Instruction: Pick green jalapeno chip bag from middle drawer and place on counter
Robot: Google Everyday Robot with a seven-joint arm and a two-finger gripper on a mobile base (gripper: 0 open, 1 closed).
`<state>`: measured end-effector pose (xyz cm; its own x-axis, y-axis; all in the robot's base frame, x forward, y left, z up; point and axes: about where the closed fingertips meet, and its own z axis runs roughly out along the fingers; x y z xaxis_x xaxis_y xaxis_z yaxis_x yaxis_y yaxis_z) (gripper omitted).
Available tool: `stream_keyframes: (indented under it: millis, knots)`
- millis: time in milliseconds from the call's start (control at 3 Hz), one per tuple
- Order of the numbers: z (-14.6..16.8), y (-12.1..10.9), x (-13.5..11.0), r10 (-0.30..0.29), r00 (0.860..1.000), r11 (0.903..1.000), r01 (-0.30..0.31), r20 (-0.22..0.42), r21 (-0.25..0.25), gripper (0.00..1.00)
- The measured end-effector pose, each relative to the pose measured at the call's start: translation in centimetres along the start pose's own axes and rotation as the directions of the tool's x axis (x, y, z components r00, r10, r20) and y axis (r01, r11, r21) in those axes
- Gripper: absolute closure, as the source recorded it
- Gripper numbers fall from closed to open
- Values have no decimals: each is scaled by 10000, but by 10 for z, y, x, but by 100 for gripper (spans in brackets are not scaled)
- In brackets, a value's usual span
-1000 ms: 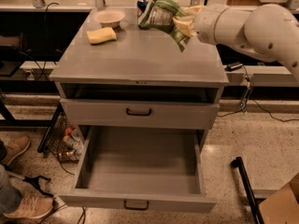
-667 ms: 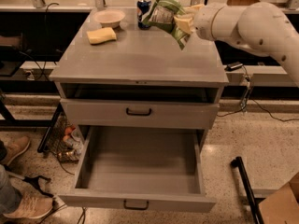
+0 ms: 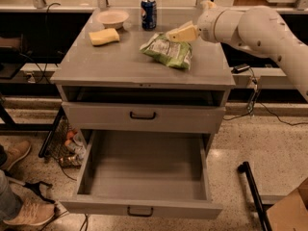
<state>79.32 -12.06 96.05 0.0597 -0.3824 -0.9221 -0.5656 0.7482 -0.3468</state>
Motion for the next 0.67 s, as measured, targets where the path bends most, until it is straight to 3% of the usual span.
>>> stream_keyframes:
  millis: [333,667]
  knots:
    - [-23,0,-7,-68,9998,9995,62,208,298,0]
    - [-72,10,-11,-130,9999,9980,124,83,627,0]
